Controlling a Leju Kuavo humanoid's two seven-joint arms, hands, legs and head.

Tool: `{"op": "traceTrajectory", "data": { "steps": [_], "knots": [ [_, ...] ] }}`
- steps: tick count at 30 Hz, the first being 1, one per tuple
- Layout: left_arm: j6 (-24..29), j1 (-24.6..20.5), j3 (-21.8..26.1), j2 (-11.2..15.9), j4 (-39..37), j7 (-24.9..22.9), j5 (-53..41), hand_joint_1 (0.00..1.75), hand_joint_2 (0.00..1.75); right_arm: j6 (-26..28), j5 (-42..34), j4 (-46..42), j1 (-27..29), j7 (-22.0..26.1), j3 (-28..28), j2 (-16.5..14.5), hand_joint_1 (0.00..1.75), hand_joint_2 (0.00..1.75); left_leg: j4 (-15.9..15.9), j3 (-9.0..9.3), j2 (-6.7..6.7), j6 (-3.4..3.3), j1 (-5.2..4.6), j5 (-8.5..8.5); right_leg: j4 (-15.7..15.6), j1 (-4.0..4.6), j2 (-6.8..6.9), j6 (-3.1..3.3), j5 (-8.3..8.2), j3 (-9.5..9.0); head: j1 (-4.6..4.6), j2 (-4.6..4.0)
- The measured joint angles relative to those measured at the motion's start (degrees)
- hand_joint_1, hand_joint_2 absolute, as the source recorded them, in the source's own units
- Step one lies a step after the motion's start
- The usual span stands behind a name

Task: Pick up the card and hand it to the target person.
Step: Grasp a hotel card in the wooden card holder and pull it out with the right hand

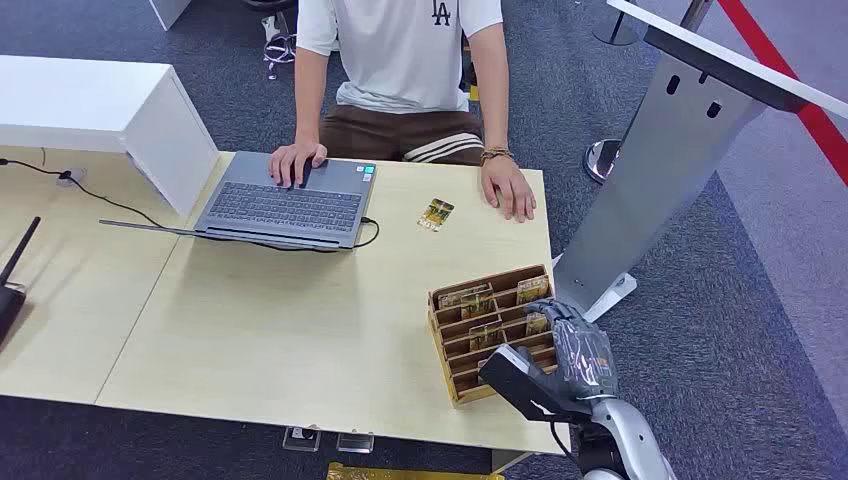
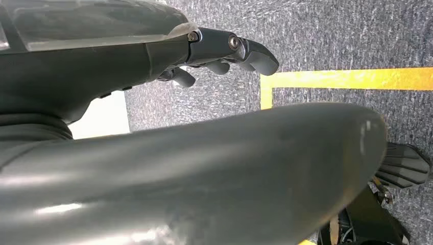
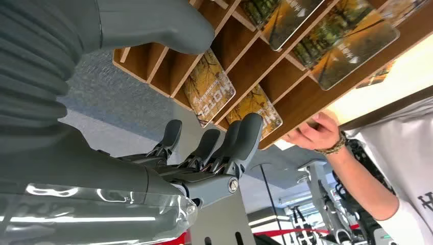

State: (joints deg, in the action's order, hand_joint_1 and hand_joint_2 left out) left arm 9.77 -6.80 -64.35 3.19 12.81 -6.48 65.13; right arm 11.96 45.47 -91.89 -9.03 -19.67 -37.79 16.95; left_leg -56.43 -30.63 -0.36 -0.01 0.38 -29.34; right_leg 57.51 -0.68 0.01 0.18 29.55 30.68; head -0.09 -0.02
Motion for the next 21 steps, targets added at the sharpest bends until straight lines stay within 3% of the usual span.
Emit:
{"op": "traceTrajectory", "data": {
  "steps": [21],
  "knots": [
    [-0.2,0.0,0.0,0.0,0.0,0.4,-0.6,0.0,0.0,1.8,0.1,8.3,-3.8,1.1,2.2,-0.8,0.71,1.75,0.0,0.0,0.0,0.0,0.0,0.0,0.0,0.0,0.0,0.0,0.0,0.0,-0.02,0.02]
  ]
}}
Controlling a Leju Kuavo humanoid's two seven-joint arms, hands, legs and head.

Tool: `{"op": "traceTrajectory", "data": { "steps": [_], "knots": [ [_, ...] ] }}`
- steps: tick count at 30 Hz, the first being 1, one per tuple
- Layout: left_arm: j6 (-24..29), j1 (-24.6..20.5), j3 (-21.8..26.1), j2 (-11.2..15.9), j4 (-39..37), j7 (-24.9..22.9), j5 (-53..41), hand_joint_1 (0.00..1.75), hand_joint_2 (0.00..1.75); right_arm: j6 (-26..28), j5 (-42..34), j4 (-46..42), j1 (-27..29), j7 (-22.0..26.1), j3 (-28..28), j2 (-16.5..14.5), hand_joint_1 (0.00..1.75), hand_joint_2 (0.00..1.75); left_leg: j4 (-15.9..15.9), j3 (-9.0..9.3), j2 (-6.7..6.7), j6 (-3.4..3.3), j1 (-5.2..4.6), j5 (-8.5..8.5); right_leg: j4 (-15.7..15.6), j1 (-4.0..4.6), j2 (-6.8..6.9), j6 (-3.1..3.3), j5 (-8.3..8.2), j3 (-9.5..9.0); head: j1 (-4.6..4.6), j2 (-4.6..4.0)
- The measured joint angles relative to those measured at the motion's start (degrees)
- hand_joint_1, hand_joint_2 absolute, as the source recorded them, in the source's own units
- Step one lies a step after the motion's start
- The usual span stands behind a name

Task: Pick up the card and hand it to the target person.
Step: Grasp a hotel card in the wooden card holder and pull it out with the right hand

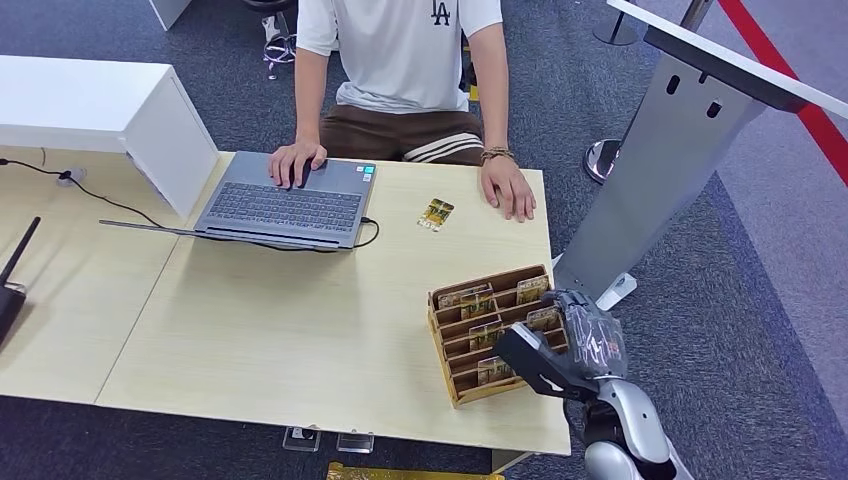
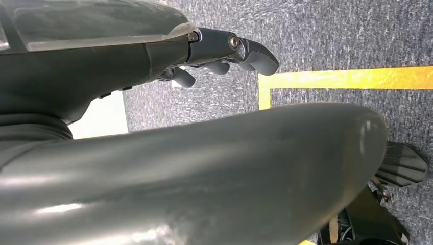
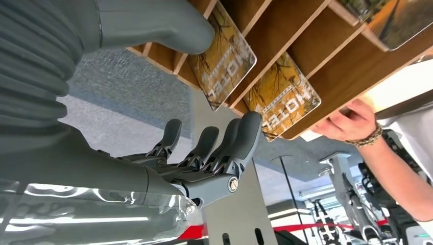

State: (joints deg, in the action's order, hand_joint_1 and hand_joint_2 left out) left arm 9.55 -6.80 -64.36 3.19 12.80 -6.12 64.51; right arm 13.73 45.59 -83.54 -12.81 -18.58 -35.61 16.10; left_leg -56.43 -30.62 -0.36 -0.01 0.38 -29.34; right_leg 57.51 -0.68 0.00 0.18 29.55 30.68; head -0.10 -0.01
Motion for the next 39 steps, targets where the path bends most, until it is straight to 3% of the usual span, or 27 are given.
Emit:
{"op": "traceTrajectory", "data": {
  "steps": [10,17,35,39],
  "knots": [
    [-0.3,0.0,0.0,0.0,0.0,0.0,-0.1,0.0,0.0,0.0,0.0,2.2,-0.8,0.0,0.4,-0.5,0.96,1.75,0.0,0.0,0.0,0.0,0.0,0.0,0.0,0.0,0.0,0.0,0.0,0.0,-0.01,0.0],
    [-0.4,0.0,0.0,0.0,0.0,0.0,-0.1,0.0,0.0,0.0,-1.0,2.8,-1.2,0.1,0.4,-0.6,1.29,1.75,0.0,0.01,0.0,0.0,0.0,0.0,0.0,0.0,0.0,0.0,0.0,0.0,0.01,0.01],
    [-0.5,0.0,-0.1,0.0,0.0,0.0,-0.3,0.0,0.0,0.0,-1.4,2.9,-1.3,0.1,0.4,-0.6,1.38,1.75,0.0,0.05,0.0,0.0,0.0,0.0,0.0,0.0,0.0,0.0,0.0,-0.03,0.01,0.0],
    [-0.5,0.0,-0.1,0.0,0.0,0.1,-0.3,0.0,1.75,0.0,-1.7,2.9,-1.3,0.1,0.4,-0.6,1.41,1.75,0.0,0.05,0.0,0.0,0.0,0.0,0.0,0.0,0.0,0.0,0.0,-0.04,-0.01,0.01]
  ]
}}
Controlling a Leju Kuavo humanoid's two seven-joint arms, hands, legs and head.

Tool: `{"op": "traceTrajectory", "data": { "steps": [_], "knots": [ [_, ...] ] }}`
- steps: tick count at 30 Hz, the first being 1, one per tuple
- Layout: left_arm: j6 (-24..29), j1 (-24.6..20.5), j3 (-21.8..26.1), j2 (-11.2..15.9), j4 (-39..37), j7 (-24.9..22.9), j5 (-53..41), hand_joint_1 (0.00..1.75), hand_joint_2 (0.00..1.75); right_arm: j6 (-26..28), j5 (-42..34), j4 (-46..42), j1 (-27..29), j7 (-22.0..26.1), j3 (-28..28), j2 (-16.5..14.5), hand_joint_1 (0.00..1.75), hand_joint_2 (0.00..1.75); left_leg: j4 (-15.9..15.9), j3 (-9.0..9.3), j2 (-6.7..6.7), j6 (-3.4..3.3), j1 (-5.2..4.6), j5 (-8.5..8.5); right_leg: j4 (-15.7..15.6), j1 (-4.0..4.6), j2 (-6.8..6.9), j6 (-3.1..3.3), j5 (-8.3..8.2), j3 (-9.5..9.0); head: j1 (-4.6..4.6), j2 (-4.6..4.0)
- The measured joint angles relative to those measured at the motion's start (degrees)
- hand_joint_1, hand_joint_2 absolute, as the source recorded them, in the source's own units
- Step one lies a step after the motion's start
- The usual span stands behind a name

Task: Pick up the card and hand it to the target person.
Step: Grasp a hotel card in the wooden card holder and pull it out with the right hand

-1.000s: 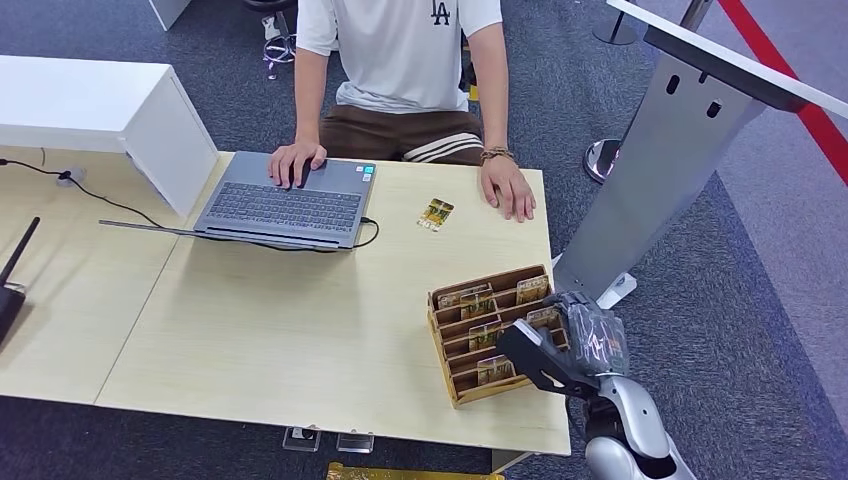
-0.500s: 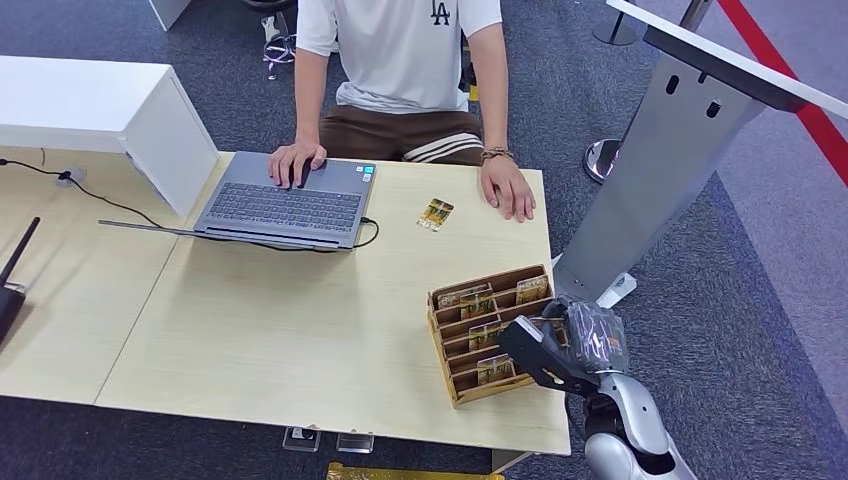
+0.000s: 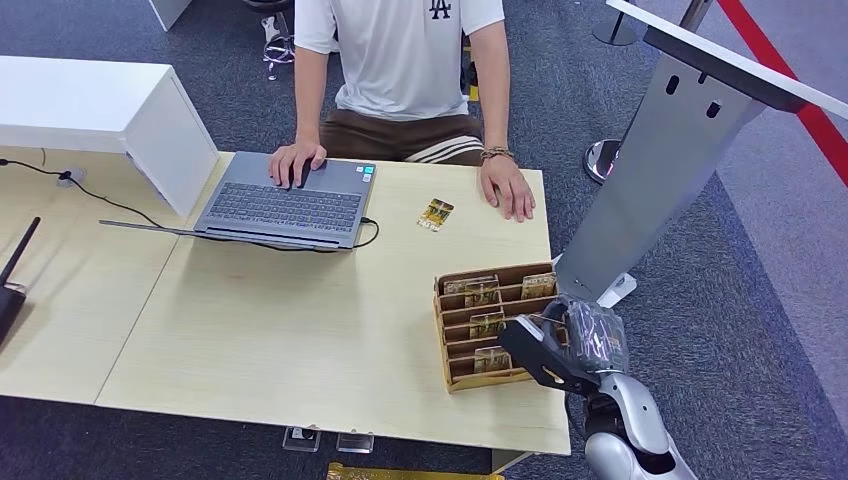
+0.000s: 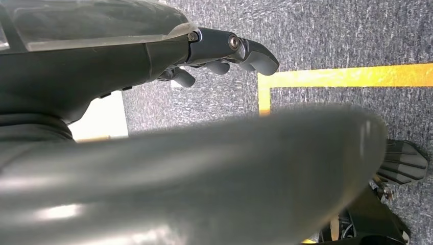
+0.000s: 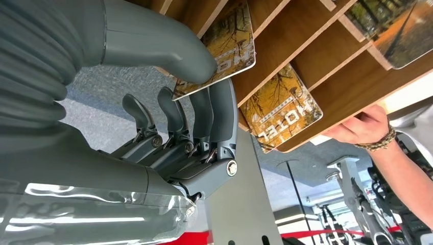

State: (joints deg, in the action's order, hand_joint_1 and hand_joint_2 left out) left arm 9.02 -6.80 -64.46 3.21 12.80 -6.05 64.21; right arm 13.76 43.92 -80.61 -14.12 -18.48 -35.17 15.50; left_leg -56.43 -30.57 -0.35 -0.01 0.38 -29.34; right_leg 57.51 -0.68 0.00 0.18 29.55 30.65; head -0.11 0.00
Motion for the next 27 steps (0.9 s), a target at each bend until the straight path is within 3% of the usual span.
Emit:
{"op": "traceTrajectory", "data": {
  "steps": [21,27],
  "knots": [
    [-0.3,0.0,-0.1,0.0,0.0,0.1,-0.4,0.0,1.75,-0.2,-1.5,0.7,-0.4,1.5,0.0,-0.9,1.47,1.75,0.0,0.01,0.0,0.0,0.0,0.0,0.0,0.0,0.0,0.0,0.0,0.0,0.01,0.0],
    [0.0,0.0,-0.1,0.0,0.0,0.1,0.0,0.0,1.75,0.1,2.0,-2.8,-0.3,-0.1,0.4,-0.5,1.47,1.75,0.0,-0.01,0.0,0.0,0.0,0.0,0.0,0.0,0.0,0.0,0.0,0.03,0.02,-0.01]
  ]
}}
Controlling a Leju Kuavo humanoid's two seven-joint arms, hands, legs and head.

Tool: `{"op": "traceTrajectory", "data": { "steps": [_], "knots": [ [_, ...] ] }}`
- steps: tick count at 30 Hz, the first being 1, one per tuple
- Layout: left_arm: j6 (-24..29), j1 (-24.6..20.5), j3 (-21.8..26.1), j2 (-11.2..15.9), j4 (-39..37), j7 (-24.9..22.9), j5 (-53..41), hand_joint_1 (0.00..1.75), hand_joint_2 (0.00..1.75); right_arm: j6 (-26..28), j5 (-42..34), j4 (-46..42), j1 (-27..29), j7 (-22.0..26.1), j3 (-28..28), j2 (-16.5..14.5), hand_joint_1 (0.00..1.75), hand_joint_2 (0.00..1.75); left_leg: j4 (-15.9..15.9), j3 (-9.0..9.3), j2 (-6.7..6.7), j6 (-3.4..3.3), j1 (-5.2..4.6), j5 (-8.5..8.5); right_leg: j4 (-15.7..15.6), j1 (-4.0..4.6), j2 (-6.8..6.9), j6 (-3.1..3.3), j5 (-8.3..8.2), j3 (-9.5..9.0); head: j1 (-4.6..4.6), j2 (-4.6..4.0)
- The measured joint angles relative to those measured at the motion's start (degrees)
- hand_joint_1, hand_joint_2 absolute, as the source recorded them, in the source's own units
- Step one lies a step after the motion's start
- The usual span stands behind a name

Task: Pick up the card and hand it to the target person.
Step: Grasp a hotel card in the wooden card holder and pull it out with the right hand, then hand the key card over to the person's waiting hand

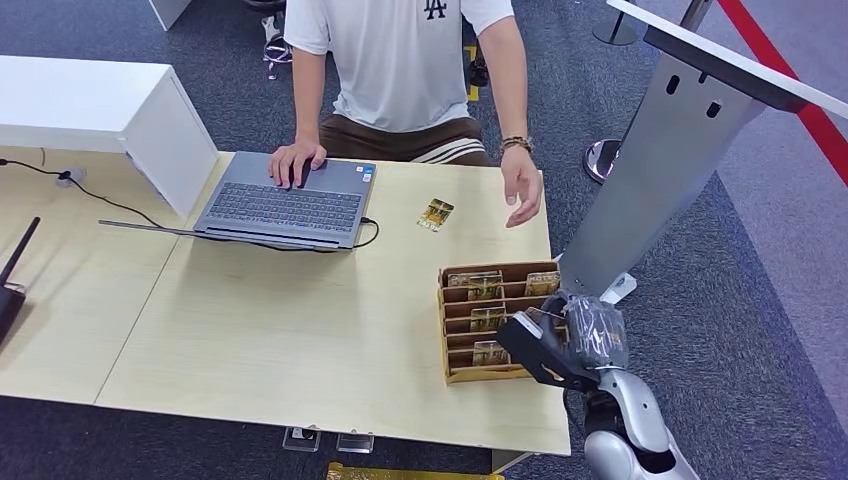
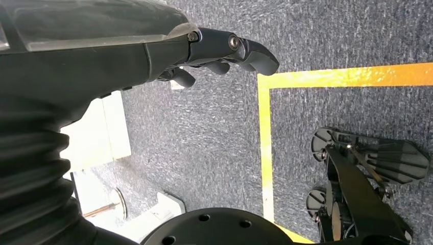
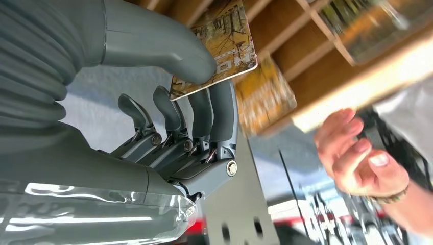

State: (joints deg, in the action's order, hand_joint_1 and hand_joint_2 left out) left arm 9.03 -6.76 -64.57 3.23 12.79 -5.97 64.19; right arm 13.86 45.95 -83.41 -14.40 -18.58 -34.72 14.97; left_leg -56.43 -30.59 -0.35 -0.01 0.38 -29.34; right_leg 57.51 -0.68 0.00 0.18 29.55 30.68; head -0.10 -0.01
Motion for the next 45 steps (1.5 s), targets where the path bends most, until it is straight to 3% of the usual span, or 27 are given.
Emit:
{"op": "traceTrajectory", "data": {
  "steps": [12,22,27,28,31,32,34,38,45],
  "knots": [
    [0.4,0.1,0.0,0.0,0.0,0.1,0.3,0.0,1.75,0.1,4.2,-17.6,-1.3,-0.7,1.8,2.2,1.47,1.75,0.0,0.0,0.0,0.0,0.0,0.0,0.0,0.0,0.0,0.0,0.0,-0.02,-0.04,0.01],
    [0.4,0.0,0.0,0.0,0.0,0.5,0.2,0.0,1.75,8.3,5.5,-19.8,-1.9,7.1,0.0,1.0,1.47,1.75,0.0,-0.01,-0.01,0.0,0.0,0.0,0.0,0.0,0.01,0.0,0.0,-0.03,-0.02,0.01],
    [0.4,0.0,0.0,0.0,0.0,0.5,0.2,0.0,1.75,9.7,5.9,-19.1,-2.2,8.4,-1.0,0.2,1.47,1.75,0.0,-0.01,-0.01,0.0,0.0,0.0,0.0,0.0,0.01,0.0,0.0,-0.03,-0.04,0.01],
    [0.4,0.0,0.0,0.0,0.0,0.5,0.1,0.0,1.75,9.7,5.8,-18.9,-2.2,8.4,-1.1,0.0,1.24,1.75,0.0,-0.01,-0.01,0.0,0.0,0.0,0.0,0.0,0.01,0.0,0.0,-0.03,-0.03,0.01],
    [0.3,0.0,0.0,0.0,0.0,0.1,-0.2,0.0,1.75,9.7,5.7,-18.3,-2.4,8.4,-1.6,-0.4,0.16,1.75,0.0,-0.02,-0.01,0.0,0.0,0.0,0.0,0.0,0.01,0.0,0.0,-0.02,-0.01,0.01],
    [0.3,0.0,0.0,0.0,0.0,0.0,-0.3,0.0,1.75,9.7,5.5,-18.1,-2.4,8.4,-1.8,-0.5,0.02,1.75,0.0,-0.03,-0.01,0.0,0.0,0.0,0.0,0.0,0.01,0.0,0.0,-0.02,-0.01,0.01],
    [0.4,0.0,0.0,0.0,0.0,-0.2,-0.4,0.0,1.75,9.5,3.6,-17.8,-2.6,8.6,-2.2,-0.7,0.0,1.75,0.0,-0.03,-0.01,0.0,0.0,0.0,0.0,0.0,0.01,0.0,0.0,-0.01,-0.02,0.01],
    [0.7,0.0,0.0,0.0,0.0,-0.2,-0.2,0.0,0.0,8.8,-11.3,-17.3,-2.4,11.7,-2.5,-0.9,0.0,1.75,0.0,-0.02,-0.01,0.0,0.0,0.0,0.0,0.0,0.01,0.0,0.0,-0.01,-0.02,0.01],
    [1.3,0.0,0.0,0.0,0.0,-1.2,0.3,0.0,0.0,6.8,-42.7,-17.0,0.2,18.0,-1.7,-0.7,0.0,1.75,0.0,0.0,-0.01,0.0,0.0,0.0,0.0,0.0,0.01,0.0,0.0,0.0,-0.01,0.01]
  ]
}}
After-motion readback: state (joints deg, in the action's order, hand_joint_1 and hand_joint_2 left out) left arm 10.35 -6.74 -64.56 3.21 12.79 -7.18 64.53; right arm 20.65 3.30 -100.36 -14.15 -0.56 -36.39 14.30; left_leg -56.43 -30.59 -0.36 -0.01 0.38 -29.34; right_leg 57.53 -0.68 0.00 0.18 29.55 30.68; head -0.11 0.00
